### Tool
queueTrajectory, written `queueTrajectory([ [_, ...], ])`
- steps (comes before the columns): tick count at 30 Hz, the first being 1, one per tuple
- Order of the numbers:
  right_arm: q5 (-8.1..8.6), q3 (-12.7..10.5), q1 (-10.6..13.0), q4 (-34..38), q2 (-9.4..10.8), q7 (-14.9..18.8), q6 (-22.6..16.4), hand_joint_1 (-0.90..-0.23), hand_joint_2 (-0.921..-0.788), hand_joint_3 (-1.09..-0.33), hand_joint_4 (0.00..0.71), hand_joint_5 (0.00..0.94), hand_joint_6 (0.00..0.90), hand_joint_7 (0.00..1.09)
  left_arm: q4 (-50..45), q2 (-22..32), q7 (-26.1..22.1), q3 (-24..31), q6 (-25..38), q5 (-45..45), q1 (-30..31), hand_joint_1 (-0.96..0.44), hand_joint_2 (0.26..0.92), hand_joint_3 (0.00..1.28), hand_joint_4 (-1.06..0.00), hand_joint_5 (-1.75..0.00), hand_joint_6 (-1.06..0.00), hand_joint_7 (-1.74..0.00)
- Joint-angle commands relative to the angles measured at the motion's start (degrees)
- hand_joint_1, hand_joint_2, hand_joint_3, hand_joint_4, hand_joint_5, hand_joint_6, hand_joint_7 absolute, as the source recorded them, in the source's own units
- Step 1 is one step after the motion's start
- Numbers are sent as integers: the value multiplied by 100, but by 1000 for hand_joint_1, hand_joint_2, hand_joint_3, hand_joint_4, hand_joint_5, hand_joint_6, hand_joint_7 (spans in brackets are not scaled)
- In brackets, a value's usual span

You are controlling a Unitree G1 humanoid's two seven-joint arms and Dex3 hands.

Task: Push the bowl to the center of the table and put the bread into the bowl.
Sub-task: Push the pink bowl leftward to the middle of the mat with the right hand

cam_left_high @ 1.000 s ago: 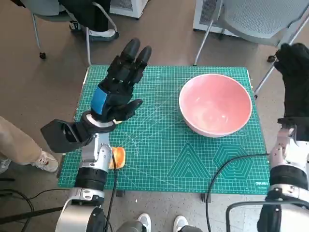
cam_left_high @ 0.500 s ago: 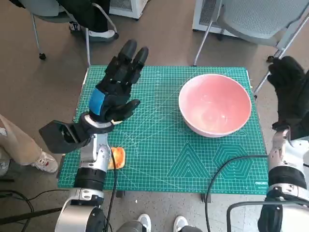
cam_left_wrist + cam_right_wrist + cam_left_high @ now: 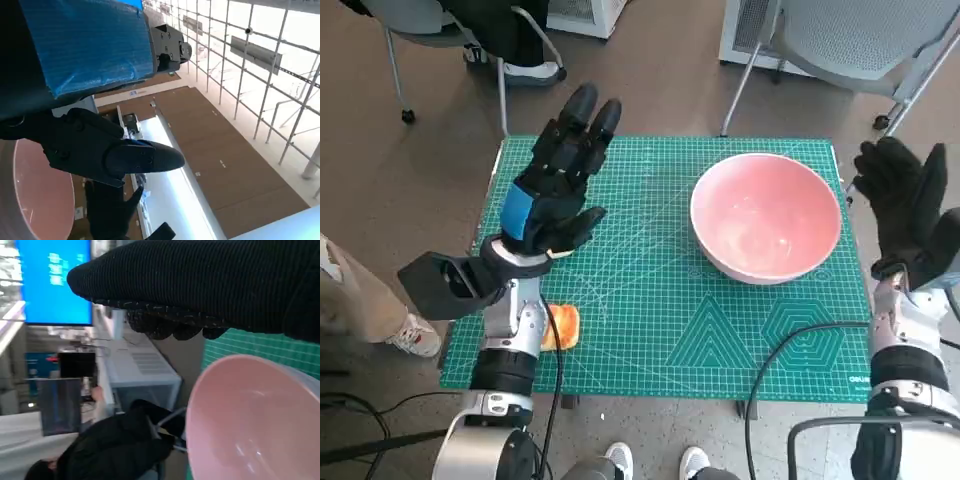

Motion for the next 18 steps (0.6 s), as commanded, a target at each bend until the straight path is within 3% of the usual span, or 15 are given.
queueTrajectory([
  [1, -52, -14, 100, 103, 99, -41, 227, -638, -921, -827, 178, 1, 182, 175, -68, 78, 29, 21, -40, 38, 72, -564, 921, 293, -20, -4, -144, -27],
  [18, -63, -104, 110, 116, 191, -85, 351, -633, -921, -826, 182, 2, 192, 159, -161, 121, 140, 2, -9, 72, 111, -562, 921, 296, -21, -3, -147, -27],
])
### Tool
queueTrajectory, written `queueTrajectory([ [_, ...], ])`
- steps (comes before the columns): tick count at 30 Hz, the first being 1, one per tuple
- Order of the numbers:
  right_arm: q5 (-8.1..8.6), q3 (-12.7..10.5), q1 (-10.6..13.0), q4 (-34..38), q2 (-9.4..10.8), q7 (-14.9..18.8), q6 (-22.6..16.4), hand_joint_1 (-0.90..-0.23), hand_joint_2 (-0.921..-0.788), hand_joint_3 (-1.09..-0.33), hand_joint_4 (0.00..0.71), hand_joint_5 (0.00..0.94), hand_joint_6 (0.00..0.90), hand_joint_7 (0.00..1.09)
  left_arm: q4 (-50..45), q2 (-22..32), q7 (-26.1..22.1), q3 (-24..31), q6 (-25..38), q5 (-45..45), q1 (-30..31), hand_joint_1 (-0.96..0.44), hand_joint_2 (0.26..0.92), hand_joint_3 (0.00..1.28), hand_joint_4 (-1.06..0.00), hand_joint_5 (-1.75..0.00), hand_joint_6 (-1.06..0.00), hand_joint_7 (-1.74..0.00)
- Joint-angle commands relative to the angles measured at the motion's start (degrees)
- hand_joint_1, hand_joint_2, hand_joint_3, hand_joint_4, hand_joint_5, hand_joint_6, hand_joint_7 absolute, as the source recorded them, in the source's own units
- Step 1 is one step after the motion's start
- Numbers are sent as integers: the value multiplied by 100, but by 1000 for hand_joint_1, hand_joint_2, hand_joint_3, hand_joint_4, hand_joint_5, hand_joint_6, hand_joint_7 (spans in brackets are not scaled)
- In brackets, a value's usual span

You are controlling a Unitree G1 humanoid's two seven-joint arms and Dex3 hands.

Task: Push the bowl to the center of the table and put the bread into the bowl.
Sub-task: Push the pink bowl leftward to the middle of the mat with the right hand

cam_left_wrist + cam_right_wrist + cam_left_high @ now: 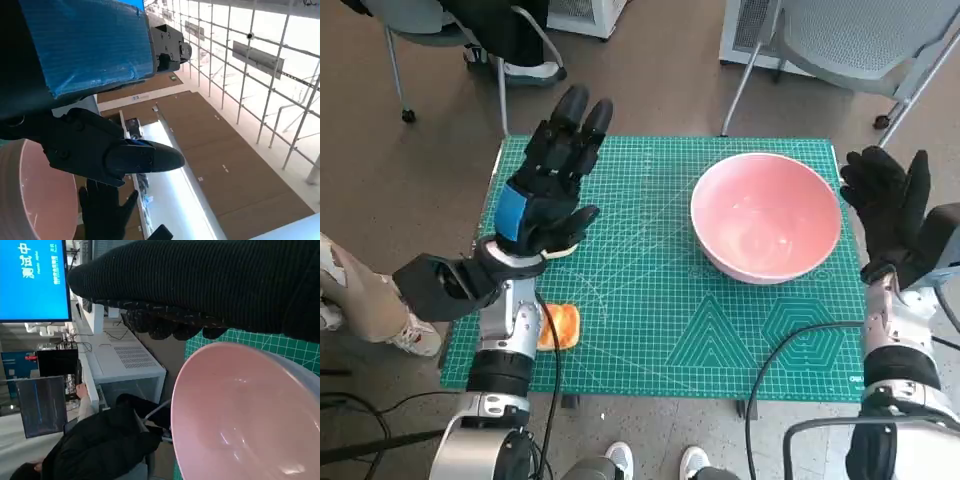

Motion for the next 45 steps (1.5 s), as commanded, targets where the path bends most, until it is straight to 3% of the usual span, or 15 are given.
queueTrajectory([
  [1, -14, -43, 118, 97, 90, -58, 127, -633, -921, -827, 182, 2, 192, 159, -101, 49, 46, -17, -12, 68, 38, -562, 921, 296, -21, -3, -147, -27],
  [28, 30, -255, 161, 126, 310, -74, 300, -630, -921, -814, 203, 7, 233, 148, -125, 104, 105, -43, 9, 89, 54, -558, 921, 299, -21, -1, -149, -27],
  [45, -69, -118, 64, 82, 677, -23, 155, -649, -921, -819, 197, 1, 238, 137, -100, 93, 141, -28, -18, 119, 23, -564, 921, 303, -23, -1, -150, -27],
])
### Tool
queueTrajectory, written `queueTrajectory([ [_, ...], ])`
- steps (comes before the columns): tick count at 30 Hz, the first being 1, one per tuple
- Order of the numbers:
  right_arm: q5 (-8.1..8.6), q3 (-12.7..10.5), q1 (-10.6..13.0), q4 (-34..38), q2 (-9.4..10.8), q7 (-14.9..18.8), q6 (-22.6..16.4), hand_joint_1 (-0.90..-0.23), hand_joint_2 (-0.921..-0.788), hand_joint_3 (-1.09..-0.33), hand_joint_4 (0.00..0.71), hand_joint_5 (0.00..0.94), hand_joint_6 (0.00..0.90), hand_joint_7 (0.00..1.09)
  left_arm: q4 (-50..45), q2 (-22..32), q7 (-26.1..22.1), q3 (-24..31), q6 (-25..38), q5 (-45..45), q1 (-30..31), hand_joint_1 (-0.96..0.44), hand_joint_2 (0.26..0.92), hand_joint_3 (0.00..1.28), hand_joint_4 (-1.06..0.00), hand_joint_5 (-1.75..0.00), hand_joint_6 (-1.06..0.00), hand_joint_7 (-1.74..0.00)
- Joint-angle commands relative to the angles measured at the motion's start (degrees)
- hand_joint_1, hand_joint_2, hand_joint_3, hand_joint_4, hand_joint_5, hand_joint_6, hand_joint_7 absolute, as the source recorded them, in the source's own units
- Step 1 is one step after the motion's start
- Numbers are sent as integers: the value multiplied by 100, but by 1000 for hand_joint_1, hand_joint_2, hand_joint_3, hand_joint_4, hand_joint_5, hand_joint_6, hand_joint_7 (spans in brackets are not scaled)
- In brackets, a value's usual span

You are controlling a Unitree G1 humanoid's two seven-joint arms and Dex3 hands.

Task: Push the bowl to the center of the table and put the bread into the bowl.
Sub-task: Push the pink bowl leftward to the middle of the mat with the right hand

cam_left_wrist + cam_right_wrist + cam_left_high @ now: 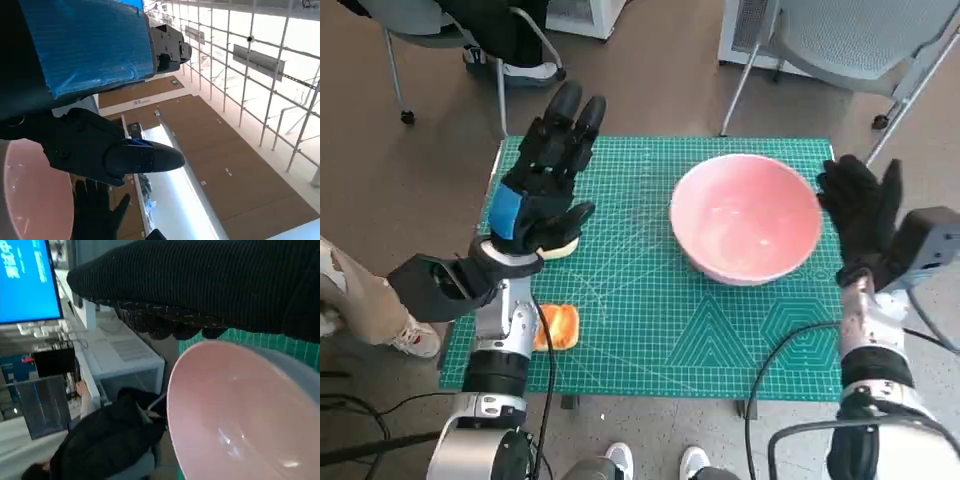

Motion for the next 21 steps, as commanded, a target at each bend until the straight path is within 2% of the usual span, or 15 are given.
queueTrajectory([
  [1, -68, 71, 48, 70, 138, 15, 26, -649, -921, -823, 192, 1, 235, 134, -14, 19, -3, -9, -22, 19, 17, -563, 921, 303, -23, -1, -150, -27],
  [11, -94, 93, 33, 82, 348, 72, 13, -619, -921, -846, 195, 7, 241, 130, -88, 17, -17, 11, 25, -23, 58, -560, 921, 302, -24, -1, -153, -28],
  [21, -86, 89, 8, 81, 535, 119, 10, -625, -921, -804, 224, 15, 270, 139, -165, 21, 0, 26, 63, -37, 113, -560, 921, 303, -41, -9, -168, -36],
])
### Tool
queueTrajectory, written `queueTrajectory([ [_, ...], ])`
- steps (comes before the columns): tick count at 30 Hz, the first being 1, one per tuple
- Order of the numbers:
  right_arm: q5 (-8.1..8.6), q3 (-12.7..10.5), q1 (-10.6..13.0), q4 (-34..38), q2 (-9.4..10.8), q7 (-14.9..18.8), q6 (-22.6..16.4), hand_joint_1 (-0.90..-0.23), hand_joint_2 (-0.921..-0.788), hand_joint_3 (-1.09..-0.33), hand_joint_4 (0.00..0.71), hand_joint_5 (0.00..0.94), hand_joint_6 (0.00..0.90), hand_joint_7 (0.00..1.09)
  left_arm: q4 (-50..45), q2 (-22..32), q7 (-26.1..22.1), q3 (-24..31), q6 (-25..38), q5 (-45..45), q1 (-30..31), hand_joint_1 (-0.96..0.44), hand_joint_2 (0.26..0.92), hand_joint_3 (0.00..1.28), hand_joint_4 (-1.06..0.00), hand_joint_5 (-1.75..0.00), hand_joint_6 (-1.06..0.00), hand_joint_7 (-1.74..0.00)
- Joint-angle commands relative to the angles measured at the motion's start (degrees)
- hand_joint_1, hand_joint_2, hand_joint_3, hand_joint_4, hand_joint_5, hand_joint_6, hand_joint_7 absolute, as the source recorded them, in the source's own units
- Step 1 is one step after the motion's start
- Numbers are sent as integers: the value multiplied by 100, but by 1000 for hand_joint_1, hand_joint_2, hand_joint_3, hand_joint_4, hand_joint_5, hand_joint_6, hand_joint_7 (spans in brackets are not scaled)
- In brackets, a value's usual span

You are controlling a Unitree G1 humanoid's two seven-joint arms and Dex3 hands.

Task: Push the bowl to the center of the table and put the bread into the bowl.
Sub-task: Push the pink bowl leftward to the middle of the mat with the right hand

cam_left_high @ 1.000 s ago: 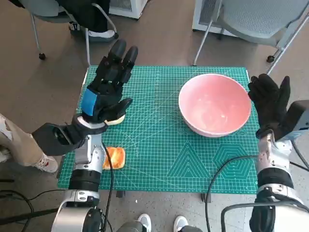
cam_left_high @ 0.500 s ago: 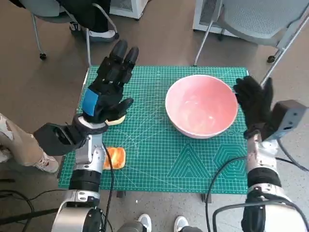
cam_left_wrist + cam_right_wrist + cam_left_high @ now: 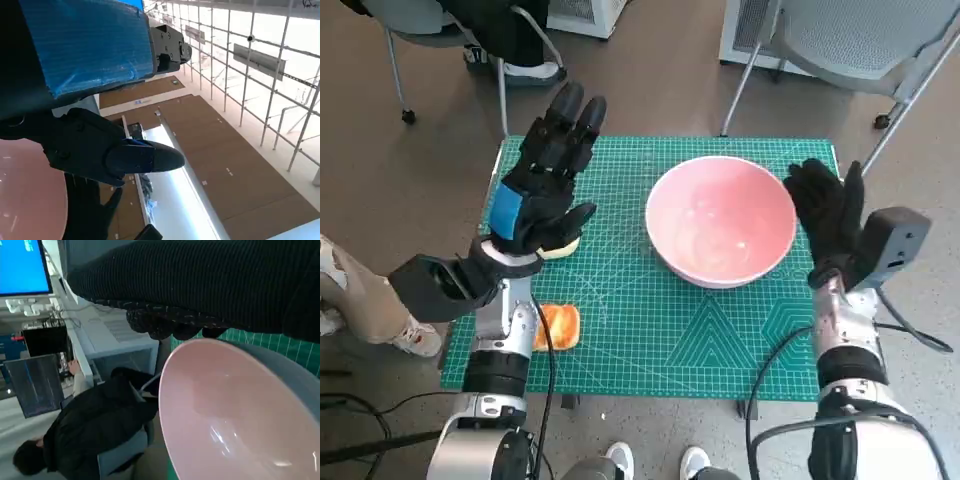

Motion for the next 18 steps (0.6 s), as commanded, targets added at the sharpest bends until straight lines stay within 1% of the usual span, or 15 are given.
queueTrajectory([
  [1, 1, 18, 17, 78, 120, 60, 40, -626, -921, -801, 226, 15, 270, 138, -92, 21, 6, 13, 36, -44, 83, -560, 921, 303, -43, -9, -170, -36],
  [8, -44, 77, -14, 75, 228, 74, 11, -648, -921, -784, 229, 12, 264, 131, -100, 30, 13, 26, 67, -51, 94, -560, 921, 303, -48, -10, -175, -39],
  [18, -48, 152, -68, 75, 335, 97, -7, -641, -921, -777, 208, 1, 247, 120, -196, 8, 38, 22, 131, -54, 139, -561, 921, 302, -48, -7, -177, -40],
])
